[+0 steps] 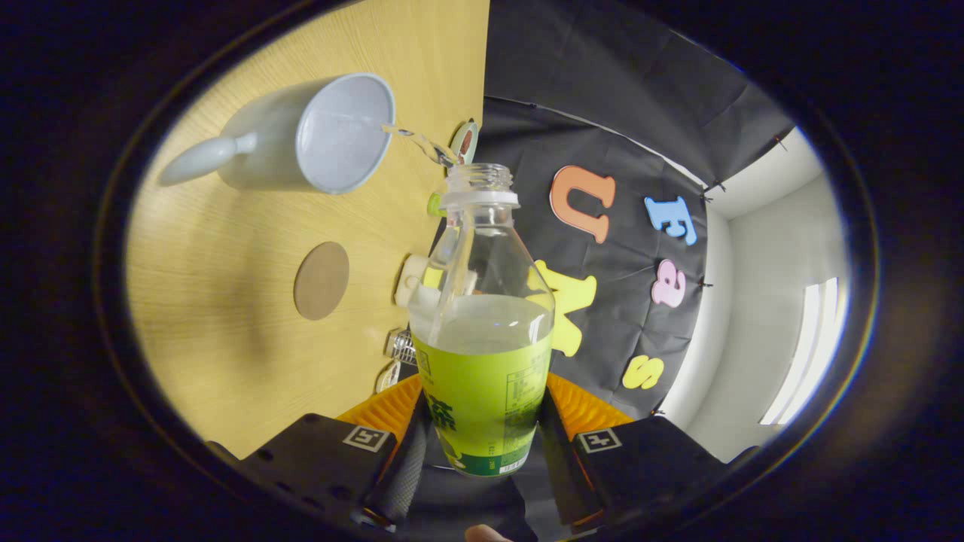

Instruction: Take the bottle from table, then pour the juice into the cup, finally place the bottle on the coaster

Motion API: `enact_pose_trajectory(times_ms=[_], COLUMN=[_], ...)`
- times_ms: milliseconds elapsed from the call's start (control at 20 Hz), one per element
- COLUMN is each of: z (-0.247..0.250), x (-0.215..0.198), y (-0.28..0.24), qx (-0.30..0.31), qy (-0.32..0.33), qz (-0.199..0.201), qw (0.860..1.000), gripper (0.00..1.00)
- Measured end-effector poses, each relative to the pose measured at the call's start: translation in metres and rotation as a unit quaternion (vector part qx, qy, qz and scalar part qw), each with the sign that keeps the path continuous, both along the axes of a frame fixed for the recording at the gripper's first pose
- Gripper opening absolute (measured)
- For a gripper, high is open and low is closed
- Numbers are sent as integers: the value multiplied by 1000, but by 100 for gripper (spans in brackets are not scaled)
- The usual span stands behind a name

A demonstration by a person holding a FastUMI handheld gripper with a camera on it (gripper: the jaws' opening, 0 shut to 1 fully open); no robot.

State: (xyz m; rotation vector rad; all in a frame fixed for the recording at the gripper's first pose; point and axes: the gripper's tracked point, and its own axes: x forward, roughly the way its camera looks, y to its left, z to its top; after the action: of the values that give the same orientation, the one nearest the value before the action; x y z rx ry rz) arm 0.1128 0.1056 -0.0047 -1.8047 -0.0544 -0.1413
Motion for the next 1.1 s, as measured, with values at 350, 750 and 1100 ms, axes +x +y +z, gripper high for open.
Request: enact_pose_trajectory(times_ms=[350, 750, 1100], z=[9, 16, 28], x=[1, 3, 1], y=[3, 3, 7], qx=[-15, -35, -57], qy=[-1, -4, -16], qz=[1, -4, 0], qw=[1000, 999, 998], gripper=[76, 76, 76])
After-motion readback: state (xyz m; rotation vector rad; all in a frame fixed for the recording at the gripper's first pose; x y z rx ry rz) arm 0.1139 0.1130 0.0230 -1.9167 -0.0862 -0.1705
